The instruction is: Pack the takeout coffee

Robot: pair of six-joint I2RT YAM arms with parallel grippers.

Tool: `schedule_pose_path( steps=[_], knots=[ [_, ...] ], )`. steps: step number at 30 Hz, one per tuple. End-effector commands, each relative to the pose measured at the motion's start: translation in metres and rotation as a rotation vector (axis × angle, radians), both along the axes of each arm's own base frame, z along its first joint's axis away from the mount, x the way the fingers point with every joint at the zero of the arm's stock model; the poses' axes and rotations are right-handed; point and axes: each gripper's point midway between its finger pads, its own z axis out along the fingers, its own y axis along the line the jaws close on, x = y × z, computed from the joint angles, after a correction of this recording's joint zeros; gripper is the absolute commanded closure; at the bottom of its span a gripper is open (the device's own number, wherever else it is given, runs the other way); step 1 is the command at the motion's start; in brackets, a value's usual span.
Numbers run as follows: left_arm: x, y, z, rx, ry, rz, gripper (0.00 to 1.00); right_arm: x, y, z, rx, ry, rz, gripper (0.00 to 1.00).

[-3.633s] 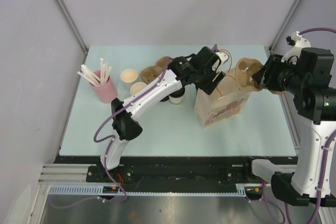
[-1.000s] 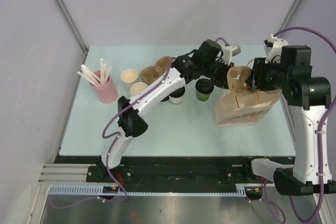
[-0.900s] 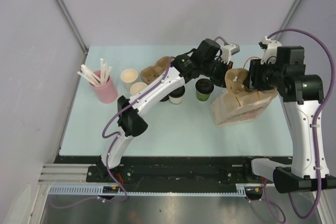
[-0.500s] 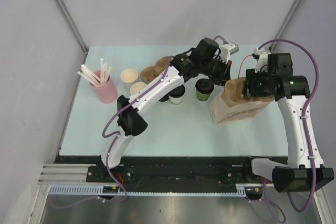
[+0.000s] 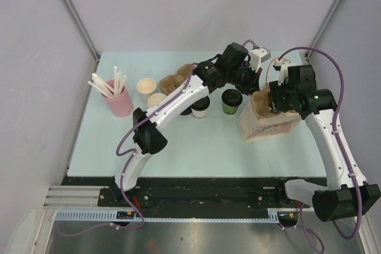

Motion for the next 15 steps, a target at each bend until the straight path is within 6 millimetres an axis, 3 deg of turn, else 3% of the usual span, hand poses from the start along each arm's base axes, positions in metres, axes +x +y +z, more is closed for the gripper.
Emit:
schedule_pose_path(
  steps=[1,6,9,10,11,15],
  knots=[
    [0.010,0.005,0.018,-0.010,-0.098,0.018,1.00,0.006,-0.013,-0.007,-0.097,-0.041,-0.029,0.83],
    [0.023,0.012,0.022,0.014,-0.168,0.052,0.99,0.002,-0.018,-0.008,-0.102,-0.040,-0.031,0.83],
    [0.021,0.013,0.025,0.020,-0.204,0.030,0.99,0.003,-0.023,0.001,0.025,-0.068,-0.061,0.82],
    [0.020,0.013,0.027,0.025,-0.224,0.018,1.00,0.005,-0.017,0.005,0.091,-0.081,-0.047,0.83],
    [0.013,0.010,0.025,0.033,-0.244,-0.013,1.00,0.008,-0.027,0.008,0.118,-0.090,-0.101,0.83],
    [-0.006,0.002,0.019,0.051,-0.274,-0.088,1.00,0.016,-0.026,0.003,0.167,-0.040,-0.145,0.83]
  ],
)
